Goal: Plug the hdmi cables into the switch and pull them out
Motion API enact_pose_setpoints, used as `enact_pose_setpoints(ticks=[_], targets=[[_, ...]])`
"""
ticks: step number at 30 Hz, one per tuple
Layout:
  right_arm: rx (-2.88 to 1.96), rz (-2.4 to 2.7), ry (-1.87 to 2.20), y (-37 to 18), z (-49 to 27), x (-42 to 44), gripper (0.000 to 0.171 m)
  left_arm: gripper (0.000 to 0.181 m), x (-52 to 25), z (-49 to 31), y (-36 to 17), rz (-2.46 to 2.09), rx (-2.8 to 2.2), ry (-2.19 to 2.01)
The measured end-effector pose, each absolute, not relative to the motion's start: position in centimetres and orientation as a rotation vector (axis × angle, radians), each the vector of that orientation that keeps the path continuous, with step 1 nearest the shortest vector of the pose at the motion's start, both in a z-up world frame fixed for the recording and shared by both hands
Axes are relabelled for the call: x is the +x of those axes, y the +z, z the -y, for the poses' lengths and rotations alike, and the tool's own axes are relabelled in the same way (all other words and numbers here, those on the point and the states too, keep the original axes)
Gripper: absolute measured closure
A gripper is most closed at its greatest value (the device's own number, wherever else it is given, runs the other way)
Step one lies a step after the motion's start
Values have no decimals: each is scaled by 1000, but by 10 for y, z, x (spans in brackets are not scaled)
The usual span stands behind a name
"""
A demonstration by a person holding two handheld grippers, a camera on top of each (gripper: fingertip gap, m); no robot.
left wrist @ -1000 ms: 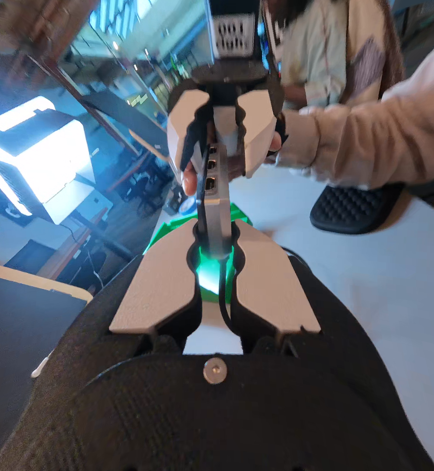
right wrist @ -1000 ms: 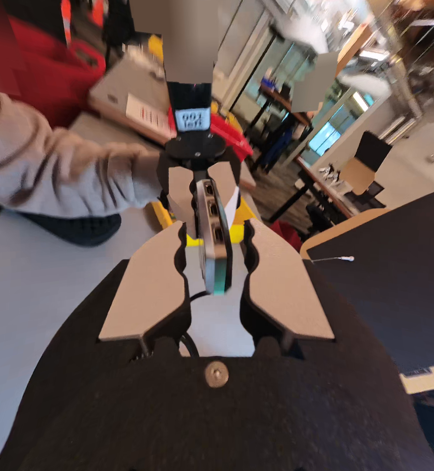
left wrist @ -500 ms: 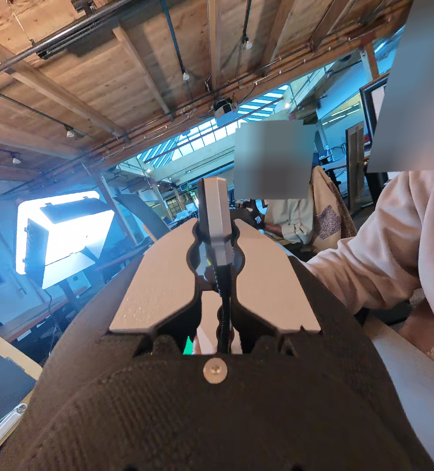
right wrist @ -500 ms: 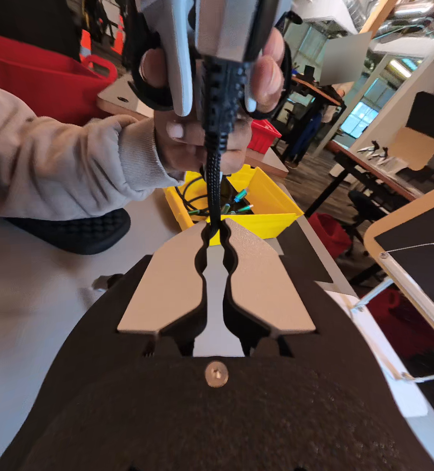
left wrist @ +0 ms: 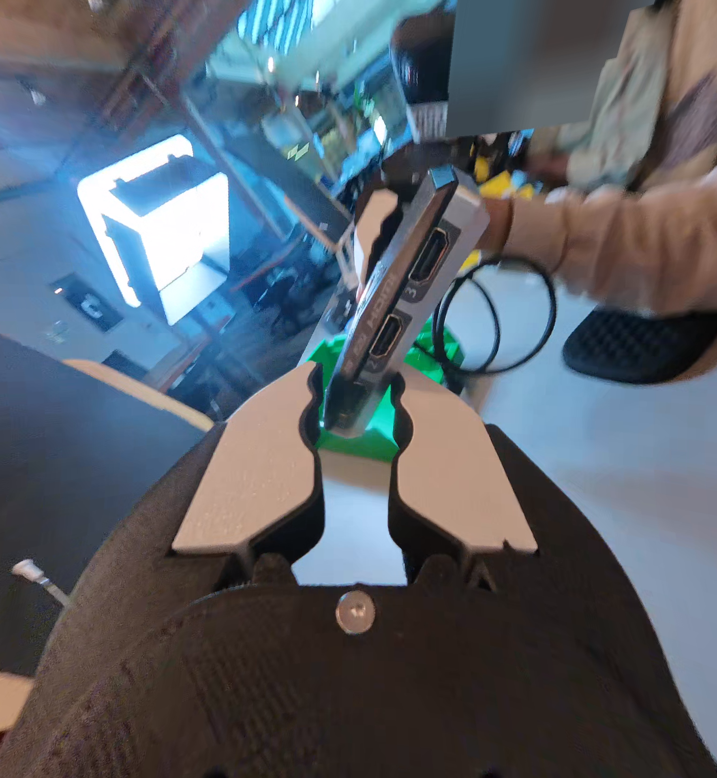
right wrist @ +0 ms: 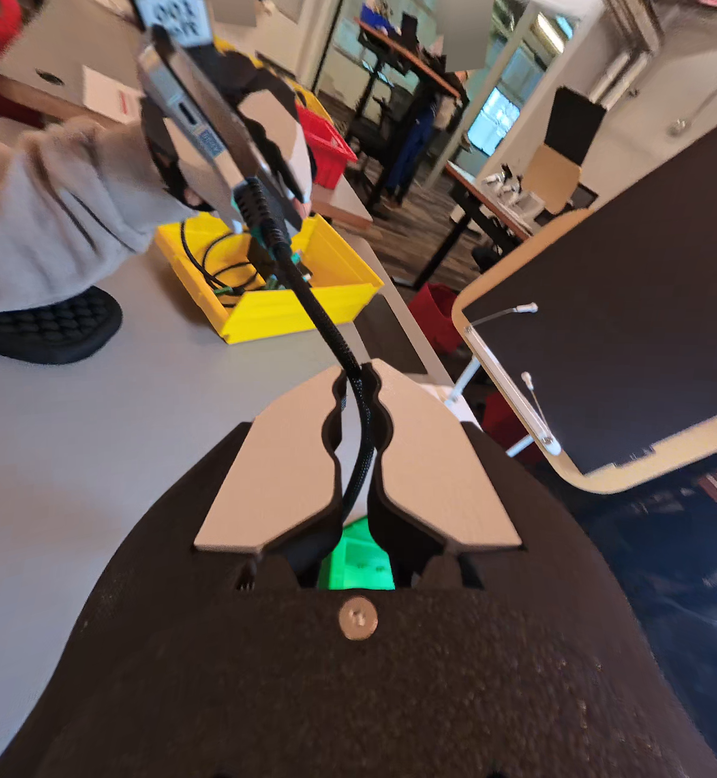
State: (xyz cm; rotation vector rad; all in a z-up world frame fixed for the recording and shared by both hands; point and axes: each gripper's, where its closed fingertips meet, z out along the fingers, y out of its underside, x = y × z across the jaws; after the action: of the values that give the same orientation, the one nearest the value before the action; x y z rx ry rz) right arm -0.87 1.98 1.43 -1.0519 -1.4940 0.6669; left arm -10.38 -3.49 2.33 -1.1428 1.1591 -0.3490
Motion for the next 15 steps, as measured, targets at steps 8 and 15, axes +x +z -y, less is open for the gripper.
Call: enact_pose_setpoints(ticks=[8, 15], targets=[[-1236, 1418, 632, 17, -39, 10, 164, 132, -87, 20, 16, -1190, -1163, -57], [-1377, 1393, 665, 7, -44, 7, 164, 153, -74, 36, 44, -1121, -995, -16]])
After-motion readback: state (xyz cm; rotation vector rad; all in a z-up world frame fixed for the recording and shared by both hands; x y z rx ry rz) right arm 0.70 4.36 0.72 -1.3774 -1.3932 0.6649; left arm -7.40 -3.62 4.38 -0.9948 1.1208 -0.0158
